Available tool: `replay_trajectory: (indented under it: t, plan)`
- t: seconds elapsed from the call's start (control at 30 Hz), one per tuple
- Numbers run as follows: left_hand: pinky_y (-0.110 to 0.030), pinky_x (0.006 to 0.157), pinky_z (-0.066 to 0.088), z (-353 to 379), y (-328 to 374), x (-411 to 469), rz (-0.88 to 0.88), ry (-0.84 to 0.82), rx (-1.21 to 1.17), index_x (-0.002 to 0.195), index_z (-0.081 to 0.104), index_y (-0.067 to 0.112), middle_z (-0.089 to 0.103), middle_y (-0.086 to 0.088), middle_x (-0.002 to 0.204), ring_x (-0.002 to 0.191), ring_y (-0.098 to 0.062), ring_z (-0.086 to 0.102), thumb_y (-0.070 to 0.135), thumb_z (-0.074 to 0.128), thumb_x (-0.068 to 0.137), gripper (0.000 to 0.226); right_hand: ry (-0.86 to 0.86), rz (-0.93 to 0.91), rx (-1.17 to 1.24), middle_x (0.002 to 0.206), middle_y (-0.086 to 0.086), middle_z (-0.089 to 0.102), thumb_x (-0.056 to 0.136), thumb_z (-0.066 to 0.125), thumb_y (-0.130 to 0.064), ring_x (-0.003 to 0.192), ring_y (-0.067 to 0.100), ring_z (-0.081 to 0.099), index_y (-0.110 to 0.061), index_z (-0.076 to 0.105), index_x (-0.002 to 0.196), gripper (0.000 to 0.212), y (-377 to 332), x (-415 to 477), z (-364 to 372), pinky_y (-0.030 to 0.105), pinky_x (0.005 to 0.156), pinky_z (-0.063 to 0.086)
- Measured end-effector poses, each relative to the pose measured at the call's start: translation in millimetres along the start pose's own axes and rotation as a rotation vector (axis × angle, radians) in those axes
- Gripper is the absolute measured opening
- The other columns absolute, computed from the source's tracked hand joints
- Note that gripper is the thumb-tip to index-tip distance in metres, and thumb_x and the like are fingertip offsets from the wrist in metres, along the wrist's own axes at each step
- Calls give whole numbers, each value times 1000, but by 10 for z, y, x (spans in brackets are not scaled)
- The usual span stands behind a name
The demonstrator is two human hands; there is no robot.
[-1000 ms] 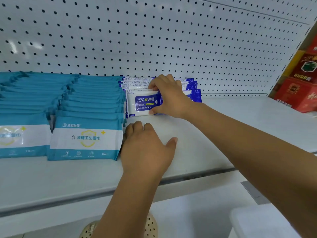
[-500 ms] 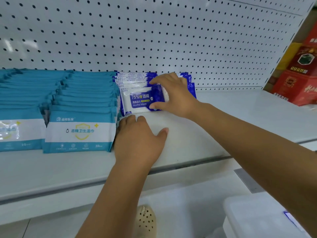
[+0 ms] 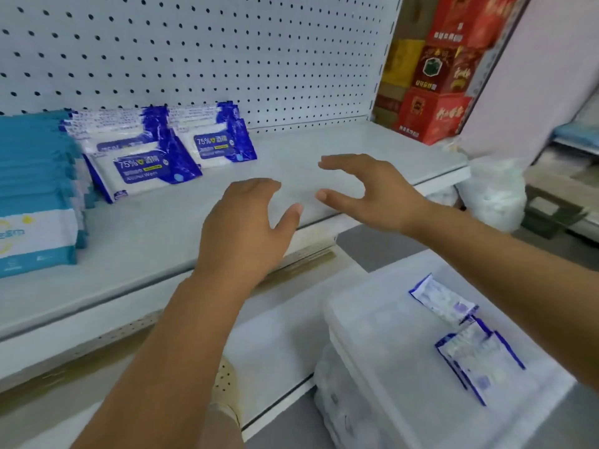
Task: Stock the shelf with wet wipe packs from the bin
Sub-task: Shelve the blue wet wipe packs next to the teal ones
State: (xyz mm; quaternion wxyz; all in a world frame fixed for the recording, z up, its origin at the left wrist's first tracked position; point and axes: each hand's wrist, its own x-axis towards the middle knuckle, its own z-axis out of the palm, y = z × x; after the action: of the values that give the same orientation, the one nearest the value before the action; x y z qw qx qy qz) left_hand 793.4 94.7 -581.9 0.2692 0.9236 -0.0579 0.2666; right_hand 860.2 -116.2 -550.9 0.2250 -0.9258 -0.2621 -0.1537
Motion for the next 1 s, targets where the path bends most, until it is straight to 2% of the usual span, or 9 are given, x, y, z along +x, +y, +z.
replay_trajectory:
  t: [0.13, 0.2, 0.33, 0.47, 0.63, 0.73, 0.77, 0.9, 1.0]
  plan:
    - [-34, 96, 46, 408, 443, -144, 267, -118, -173, 124, 65, 17, 64, 1, 127, 121, -17, 54, 44, 59, 91, 44, 63, 224, -1, 137, -11, 60, 90, 68, -49, 127, 4, 52, -24, 62, 133, 50, 438, -797, -222, 24, 108, 41]
    - [-33, 98, 46, 629, 601, -250, 329, -220, -234, 125, 65, 16, 64, 2, 127, 122, -16, 54, 48, 56, 91, 47, 34, 356, 2, 132, -10, 63, 89, 69, -49, 120, 4, 56, -24, 63, 130, 48, 689, -1222, -282, 24, 104, 44]
    - [-29, 110, 32, 1090, 648, -427, 372, -518, -130, 142, 52, 21, 47, 5, 149, 140, -12, 38, 53, 53, 96, 57, -280, 622, -44, 126, -18, 62, 81, 72, -58, 115, 5, 57, -39, 63, 122, 45, 1252, -1977, -308, 31, 104, 46]
    - [-40, 122, 20, 1513, 492, -616, 372, -783, 95, 154, 32, 20, 19, -3, 165, 152, -21, 17, 63, 46, 95, 75, -640, 742, -170, 140, -9, 55, 82, 79, -43, 124, 14, 50, -36, 58, 132, 54, 1749, -2525, -158, 28, 106, 36]
    - [-47, 124, 1, 1863, 274, -788, 287, -917, 228, 159, 15, 20, -10, -4, 167, 154, -24, -11, 72, 35, 93, 86, -893, 694, -421, 159, -5, 36, 73, 85, -43, 144, 22, 34, -36, 28, 155, 101, 2235, -2785, 117, 42, 118, 29]
    - [-46, 123, -10, 1931, 216, -841, 308, -950, 280, 159, 7, 21, -25, -4, 164, 150, -22, -26, 77, 27, 91, 91, -992, 603, -578, 164, -5, 21, 74, 85, -43, 152, 22, 16, -31, 12, 160, 113, 2346, -2785, 226, 48, 124, 10]
    - [-46, 123, -11, 1935, 206, -850, 319, -955, 300, 159, 5, 20, -29, -4, 162, 149, -22, -29, 78, 25, 90, 93, -1000, 581, -613, 165, -6, 20, 74, 85, -43, 152, 22, 15, -30, 11, 160, 114, 2352, -2761, 249, 49, 123, 9]
    - [-46, 120, -15, 1967, 202, -867, 324, -971, 353, 159, -1, 21, -36, -3, 159, 146, -21, -35, 81, 20, 88, 96, -966, 498, -723, 159, -5, 28, 72, 86, -47, 143, 25, 29, -34, 16, 157, 111, 2398, -2743, 365, 44, 117, 27]
    - [-46, 120, -15, 1980, 222, -876, 313, -972, 348, 159, -2, 21, -36, -1, 159, 146, -21, -35, 83, 23, 86, 99, -941, 480, -775, 153, -1, 30, 70, 84, -54, 136, 27, 30, -39, 20, 155, 108, 2429, -2771, 403, 43, 112, 32]
